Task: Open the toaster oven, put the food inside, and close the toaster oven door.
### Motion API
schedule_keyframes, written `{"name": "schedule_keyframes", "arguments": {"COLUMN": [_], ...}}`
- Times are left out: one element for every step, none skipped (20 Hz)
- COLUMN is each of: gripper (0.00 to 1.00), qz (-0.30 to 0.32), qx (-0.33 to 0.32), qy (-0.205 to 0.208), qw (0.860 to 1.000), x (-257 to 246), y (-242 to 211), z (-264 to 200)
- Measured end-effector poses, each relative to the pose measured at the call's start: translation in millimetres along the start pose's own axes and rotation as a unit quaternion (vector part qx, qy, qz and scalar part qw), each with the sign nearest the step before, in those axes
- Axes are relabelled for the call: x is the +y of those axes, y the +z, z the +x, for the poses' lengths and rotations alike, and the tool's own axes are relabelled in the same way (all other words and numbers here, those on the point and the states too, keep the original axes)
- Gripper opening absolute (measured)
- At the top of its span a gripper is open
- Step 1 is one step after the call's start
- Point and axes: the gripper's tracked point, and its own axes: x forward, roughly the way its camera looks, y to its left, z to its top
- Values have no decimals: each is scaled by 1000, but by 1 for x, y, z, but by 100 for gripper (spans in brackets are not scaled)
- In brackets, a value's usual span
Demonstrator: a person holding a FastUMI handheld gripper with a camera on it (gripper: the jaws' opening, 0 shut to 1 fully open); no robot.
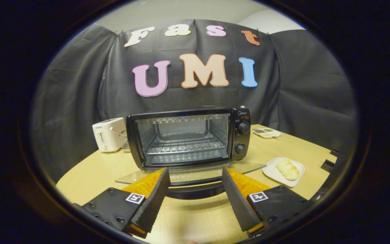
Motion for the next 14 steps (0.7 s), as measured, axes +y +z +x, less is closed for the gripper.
{"name": "schedule_keyframes", "arguments": {"gripper": [96, 96, 96, 96, 96, 96, 96, 96, 96, 95, 95, 95, 95, 95], "qz": [-4, -10, -18, -27, -38, -49, -49, -44, -39, -36, -32, -34, -41, -49], "qx": [8, 19, 31, 47, 64, 79, 70, 60, 60, 61, 61, 59, 54, 44], "qy": [-1, -3, -6, -9, -12, -12, -12, -10, -9, -7, -6, -7, -8, -12], "qw": [1000, 1000, 999, 998, 997, 996, 996, 997, 997, 997, 998, 998, 998, 998], "x": [-1, -1, -3, -3, -4, -4, -2, -3, -3, -3, -2, -4, -6, -9], "y": [-7, -16, -25, -36, -47, -57, -53, -49, -47, -49, -46, -43, -36, -28], "z": [-1, -2, -2, -1, 1, 2, 3, 2, 3, 4, 5, 5, 7, 8]}}
